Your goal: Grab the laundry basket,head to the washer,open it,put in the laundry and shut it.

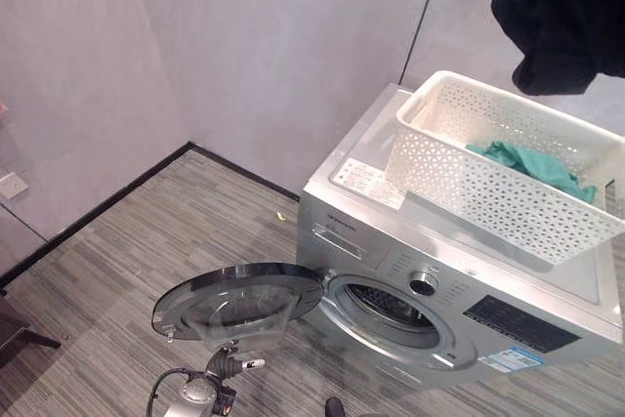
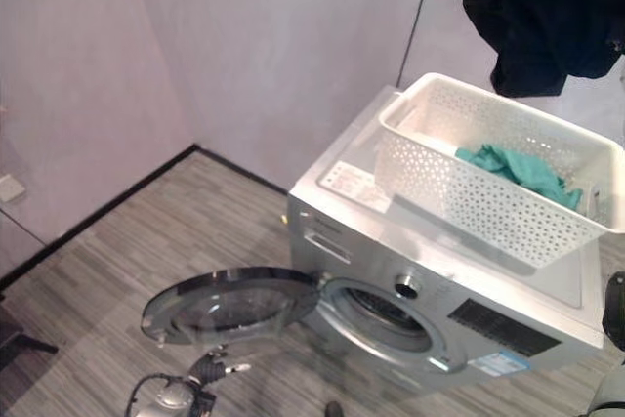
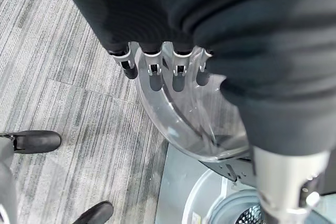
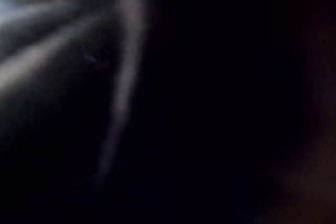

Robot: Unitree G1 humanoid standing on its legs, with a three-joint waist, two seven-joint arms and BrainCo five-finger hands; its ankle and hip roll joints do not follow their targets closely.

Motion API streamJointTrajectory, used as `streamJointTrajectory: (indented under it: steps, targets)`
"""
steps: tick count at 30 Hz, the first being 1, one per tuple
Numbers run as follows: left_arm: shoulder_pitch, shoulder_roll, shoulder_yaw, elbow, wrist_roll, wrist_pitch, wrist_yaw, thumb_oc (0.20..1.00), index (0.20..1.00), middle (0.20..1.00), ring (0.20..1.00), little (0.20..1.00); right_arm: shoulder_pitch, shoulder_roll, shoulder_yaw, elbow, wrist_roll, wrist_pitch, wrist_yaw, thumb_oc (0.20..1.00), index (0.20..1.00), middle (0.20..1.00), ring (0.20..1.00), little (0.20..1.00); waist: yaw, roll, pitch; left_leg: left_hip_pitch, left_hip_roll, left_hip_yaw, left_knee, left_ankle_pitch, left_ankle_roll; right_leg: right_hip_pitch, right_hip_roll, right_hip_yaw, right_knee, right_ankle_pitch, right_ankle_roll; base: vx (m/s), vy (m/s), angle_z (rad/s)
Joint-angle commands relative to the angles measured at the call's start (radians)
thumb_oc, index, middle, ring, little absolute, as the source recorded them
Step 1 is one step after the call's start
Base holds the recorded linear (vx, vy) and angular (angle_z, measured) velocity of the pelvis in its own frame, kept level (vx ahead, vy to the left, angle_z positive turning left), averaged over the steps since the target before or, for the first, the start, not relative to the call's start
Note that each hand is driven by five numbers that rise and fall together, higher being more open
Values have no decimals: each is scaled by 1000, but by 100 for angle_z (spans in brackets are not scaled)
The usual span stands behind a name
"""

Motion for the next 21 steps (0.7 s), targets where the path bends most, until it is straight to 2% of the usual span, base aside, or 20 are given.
streamJointTrajectory:
  steps: [1, 8, 11, 14, 16, 17, 21]
  targets:
    - [-12, 8, -33, 66, 21, -36, 7, 1000, 1000, 1000, 1000, 1000, -7, -106, -112, -58, -29, -24, -62, 200, 200, 200, 200, 200, 36, -33, -78, 103, 0, 60, 51, -161, 92, -210, -103, 2, 151, 0, 95, -6, 14, -20]
    - [1, -5, 0, 93, 26, -45, 18, 1000, 1000, 1000, 1000, 1000, 56, -182, -162, -97, -37, -35, -49, 200, 200, 200, 200, 200, 7, -22, -79, 123, -11, 81, 33, -162, 99, -222, -101, 32, 149, 20, 104, -15, 13, -13]
    - [10, -16, 14, 101, 25, -49, 16, 1000, 1000, 1000, 1000, 1000, 189, -181, -264, -159, -74, -28, -38, 200, 200, 200, 200, 200, -2, -18, -79, 136, -17, 96, 22, -164, 105, -229, -96, 52, 142, 34, 107, -5, 7, -21]
    - [17, -24, 20, 103, 28, -49, 13, 1000, 1000, 1000, 1000, 1000, 291, -161, -336, -203, -106, -22, -25, 200, 200, 200, 200, 200, -7, -15, -80, 141, -21, 104, 17, -165, 109, -232, -94, 64, 138, 40, 109, -2, 5, -27]
    - [21, -48, 39, 112, 25, -53, 6, 1000, 1000, 1000, 1000, 1000, 478, -122, -441, -250, -151, -17, -9, 200, 200, 200, 200, 200, -33, -3, -74, 147, -29, 122, 16, -170, 115, -239, -91, 86, 131, 51, 113, -20, 12, -23]
    - [22, -45, 36, 112, 25, -53, 6, 1000, 1000, 1000, 1000, 1000, 493, -119, -455, -257, -153, -16, -8, 200, 200, 200, 200, 200, -29, -5, -75, 147, -29, 123, 17, -171, 115, -238, -91, 87, 130, 51, 113, -16, 14, -26]
    - [25, -60, 64, 125, 5, -61, -8, 1000, 1000, 1000, 1000, 1000, 750, -14, -560, -262, -245, 2, 9, 200, 200, 200, 200, 200, -40, 0, -65, 149, -37, 135, 30, -181, 122, -242, -87, 108, 120, 64, 118, -8, -6, -23]
